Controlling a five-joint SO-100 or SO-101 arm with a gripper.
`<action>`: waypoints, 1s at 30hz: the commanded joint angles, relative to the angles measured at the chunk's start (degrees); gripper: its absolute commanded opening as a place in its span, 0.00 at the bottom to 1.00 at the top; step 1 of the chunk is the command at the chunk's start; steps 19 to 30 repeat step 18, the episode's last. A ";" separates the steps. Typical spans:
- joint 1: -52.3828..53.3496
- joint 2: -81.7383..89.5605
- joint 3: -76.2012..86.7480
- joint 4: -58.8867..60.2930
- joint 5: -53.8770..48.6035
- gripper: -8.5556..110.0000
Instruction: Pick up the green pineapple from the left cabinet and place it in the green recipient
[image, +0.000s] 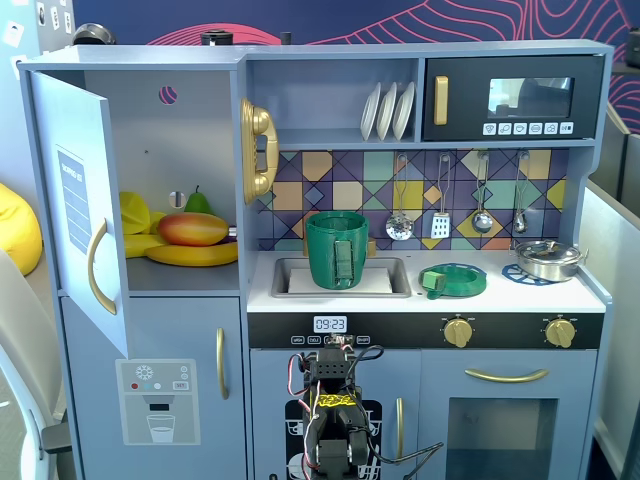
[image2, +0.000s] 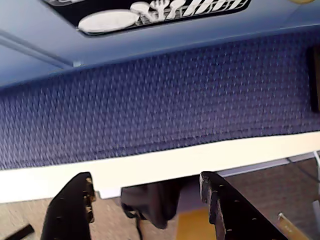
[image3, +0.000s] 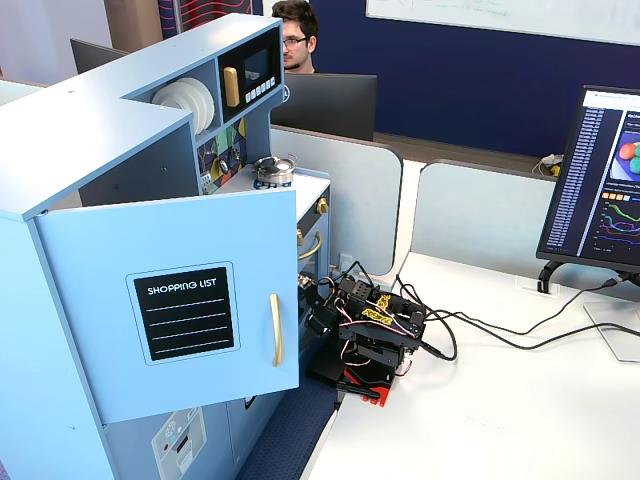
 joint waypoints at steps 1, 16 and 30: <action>-0.97 -0.44 -0.35 10.02 1.32 0.23; -1.49 -0.44 -0.35 10.90 -4.83 0.23; -1.49 -0.44 -0.35 10.90 -4.83 0.23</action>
